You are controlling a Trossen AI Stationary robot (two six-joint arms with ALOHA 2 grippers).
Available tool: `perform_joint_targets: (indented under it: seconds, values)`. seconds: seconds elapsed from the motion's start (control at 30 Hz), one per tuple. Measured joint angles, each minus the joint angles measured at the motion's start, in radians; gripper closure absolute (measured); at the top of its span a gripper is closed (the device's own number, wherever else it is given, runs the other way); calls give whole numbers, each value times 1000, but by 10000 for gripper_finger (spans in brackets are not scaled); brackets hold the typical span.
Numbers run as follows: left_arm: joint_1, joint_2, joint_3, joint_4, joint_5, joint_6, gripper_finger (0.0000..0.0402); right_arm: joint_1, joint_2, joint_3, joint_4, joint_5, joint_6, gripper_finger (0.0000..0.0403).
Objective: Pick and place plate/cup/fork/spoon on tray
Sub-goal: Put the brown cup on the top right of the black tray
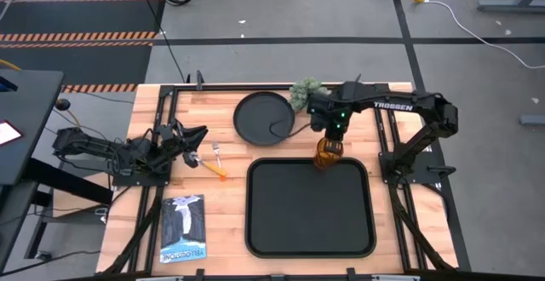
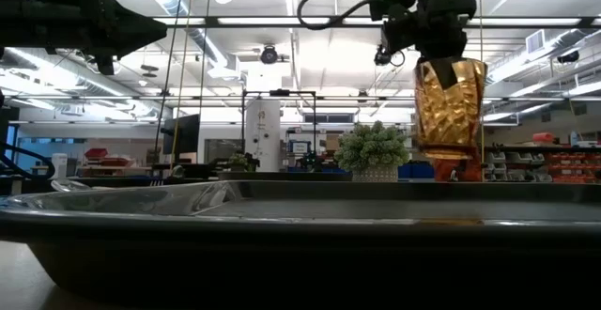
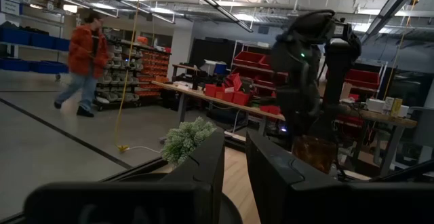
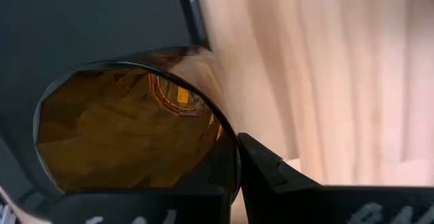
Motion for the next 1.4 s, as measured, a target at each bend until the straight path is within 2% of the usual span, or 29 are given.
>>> perform_joint_targets:
  seconds: [0.23,0.6,1.2,1.4]
  values:
    - [0,0,0,1,0,0,333,101,-27,-73,-4,-1,88,383]
    - [0,0,0,6,0,-1,333,192,-186,-244,21,16,305,383]
    - [0,0,0,8,0,-2,333,197,-340,-478,45,18,430,382]
    - [0,0,0,8,0,-2,333,196,-347,-503,51,35,456,360]
